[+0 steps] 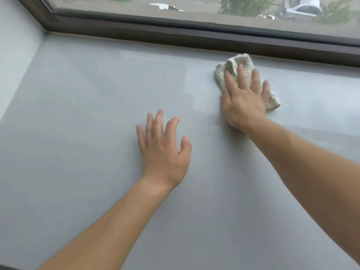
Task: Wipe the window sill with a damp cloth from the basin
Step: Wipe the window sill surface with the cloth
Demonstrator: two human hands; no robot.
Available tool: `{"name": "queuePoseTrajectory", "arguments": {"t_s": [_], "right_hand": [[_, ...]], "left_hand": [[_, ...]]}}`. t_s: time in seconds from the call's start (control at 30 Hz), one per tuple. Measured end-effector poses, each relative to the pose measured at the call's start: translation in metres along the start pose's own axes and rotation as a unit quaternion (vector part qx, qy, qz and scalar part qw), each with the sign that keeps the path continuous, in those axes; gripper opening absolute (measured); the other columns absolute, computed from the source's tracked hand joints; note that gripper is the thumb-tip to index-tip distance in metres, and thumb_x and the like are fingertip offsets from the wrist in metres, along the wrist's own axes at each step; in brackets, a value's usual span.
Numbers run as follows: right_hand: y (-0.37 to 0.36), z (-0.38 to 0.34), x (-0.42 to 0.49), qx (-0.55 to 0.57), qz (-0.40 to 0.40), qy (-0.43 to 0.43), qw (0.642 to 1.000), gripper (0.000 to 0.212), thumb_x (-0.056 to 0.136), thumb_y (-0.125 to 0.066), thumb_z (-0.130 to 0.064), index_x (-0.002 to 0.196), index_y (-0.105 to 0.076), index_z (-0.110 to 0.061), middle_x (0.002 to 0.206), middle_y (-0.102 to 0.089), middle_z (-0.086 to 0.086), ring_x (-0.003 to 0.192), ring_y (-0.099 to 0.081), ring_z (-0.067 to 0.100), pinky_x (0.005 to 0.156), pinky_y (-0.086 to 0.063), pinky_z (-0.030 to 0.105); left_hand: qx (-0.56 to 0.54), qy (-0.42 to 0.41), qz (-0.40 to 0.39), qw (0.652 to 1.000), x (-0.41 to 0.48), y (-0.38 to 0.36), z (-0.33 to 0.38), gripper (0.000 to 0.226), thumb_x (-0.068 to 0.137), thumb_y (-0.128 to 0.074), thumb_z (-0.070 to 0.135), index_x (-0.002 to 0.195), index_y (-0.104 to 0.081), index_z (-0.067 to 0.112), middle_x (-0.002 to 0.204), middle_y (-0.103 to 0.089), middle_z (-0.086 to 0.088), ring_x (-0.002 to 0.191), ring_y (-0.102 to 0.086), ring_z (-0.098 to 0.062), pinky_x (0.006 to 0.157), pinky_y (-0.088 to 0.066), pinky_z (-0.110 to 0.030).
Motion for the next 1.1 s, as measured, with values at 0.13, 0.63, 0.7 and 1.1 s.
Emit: {"name": "queuePoseTrajectory", "arguments": {"t_s": [0.13,0.63,0.7,1.1], "right_hand": [[-0.006,-0.027,-0.020,-0.034,-0.031,0.202,0.978,0.057,0.100,-0.012,-0.053,0.156,-0.019,-0.043,0.168,-0.004,-0.013,0.155,0.005,0.023,0.122,0.004,0.049],[0.029,0.107,0.014,0.022,0.005,-0.068,0.997,0.059,0.098,-0.016,-0.054,0.156,-0.021,-0.045,0.168,-0.003,-0.011,0.155,0.005,0.021,0.123,0.007,0.046],[0.017,0.079,-0.010,0.004,0.005,-0.056,0.998,0.060,0.097,-0.014,-0.055,0.156,-0.014,-0.045,0.169,0.002,-0.010,0.155,0.008,0.023,0.123,0.007,0.049],[0.006,0.069,-0.054,-0.022,-0.007,-0.019,1.000,0.065,0.096,-0.016,-0.058,0.158,-0.011,-0.039,0.169,0.006,-0.008,0.154,0.011,0.023,0.122,0.005,0.051]], "left_hand": [[0.063,-0.016,-0.061,0.996,0.035,-0.031,0.019,0.067,0.092,-0.022,0.050,0.155,-0.019,0.029,0.167,0.001,-0.004,0.152,0.013,-0.022,0.117,0.014,-0.056],[0.195,-0.037,-0.044,0.979,0.035,-0.046,0.022,0.071,0.092,-0.024,0.050,0.157,-0.018,0.023,0.166,-0.002,-0.012,0.152,0.005,-0.035,0.115,0.000,-0.068],[0.196,-0.038,-0.046,0.979,0.035,-0.046,0.023,0.071,0.092,-0.023,0.049,0.157,-0.018,0.023,0.166,-0.003,-0.013,0.152,0.005,-0.036,0.115,0.000,-0.069],[0.195,-0.038,-0.049,0.979,0.034,-0.046,0.024,0.070,0.092,-0.022,0.050,0.157,-0.013,0.024,0.166,0.002,-0.011,0.152,0.009,-0.034,0.115,0.001,-0.067]]}}
Point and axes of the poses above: each hand's wrist, its own x-axis towards the middle knuckle, its own y-axis out of the back of the hand, z = x × y, the point moved 4 cm from there along x, towards the middle knuckle
